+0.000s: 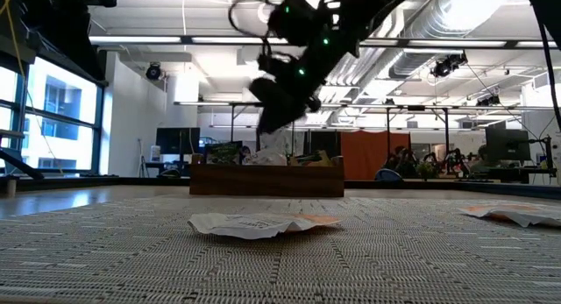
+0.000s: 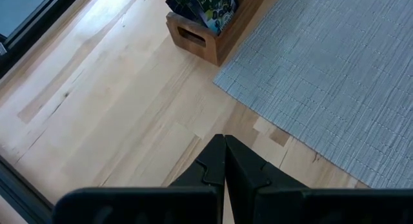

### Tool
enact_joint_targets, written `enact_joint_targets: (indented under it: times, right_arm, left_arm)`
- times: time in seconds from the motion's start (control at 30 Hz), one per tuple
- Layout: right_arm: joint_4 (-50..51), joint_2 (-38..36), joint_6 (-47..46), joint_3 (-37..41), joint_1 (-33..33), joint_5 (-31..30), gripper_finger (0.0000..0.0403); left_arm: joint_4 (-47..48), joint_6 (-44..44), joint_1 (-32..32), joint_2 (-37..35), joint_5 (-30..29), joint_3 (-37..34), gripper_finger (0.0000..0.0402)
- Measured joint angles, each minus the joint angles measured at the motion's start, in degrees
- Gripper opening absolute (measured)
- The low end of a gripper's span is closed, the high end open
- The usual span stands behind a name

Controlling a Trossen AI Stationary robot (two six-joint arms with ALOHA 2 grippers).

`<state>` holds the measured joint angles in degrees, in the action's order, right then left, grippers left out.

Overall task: Pick & Place Tea
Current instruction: Put the white tea bag into the middle section of the wooden organizer

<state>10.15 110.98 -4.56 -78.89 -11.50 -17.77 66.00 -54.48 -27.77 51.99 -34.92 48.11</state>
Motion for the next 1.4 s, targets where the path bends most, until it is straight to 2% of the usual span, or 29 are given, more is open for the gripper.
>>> enact_joint_targets:
  times: [0.1,0.37,0.7,0.83,1.0,1.23,1.4]
  right_arm:
    - [2.79,0.00,-0.82,0.60,-2.07,4.26,0.0173]
    - [-1.10,0.00,-0.88,3.02,-5.16,13.01,0.0165]
    - [-6.72,2.49,0.56,2.99,-5.43,14.13,0.0158]
    - [-6.30,2.71,0.47,2.99,-5.43,11.92,0.0150]
    - [-6.96,2.71,0.52,2.99,-5.41,12.67,0.0110]
    - [-7.50,2.71,0.55,2.99,-5.41,13.45,0.0009]
    - [-7.27,2.46,0.53,2.99,-5.41,13.47,0.0017]
  left_arm:
    - [-0.01,0.00,0.00,0.00,0.00,0.01,0.0001]
    - [-0.15,-0.02,0.00,-0.02,0.00,-0.01,0.0001]
    - [-0.35,-0.02,0.00,-0.02,-0.04,0.01,0.0001]
    - [-0.33,-0.02,0.00,-0.02,-0.04,0.01,0.0001]
    - [-0.33,-0.02,0.00,-0.02,-0.04,-0.01,0.0001]
    - [-0.31,-0.02,0.00,-0.02,-0.04,0.00,0.0001]
    - [-0.29,-0.02,0.00,-0.02,-0.04,0.01,0.0001]
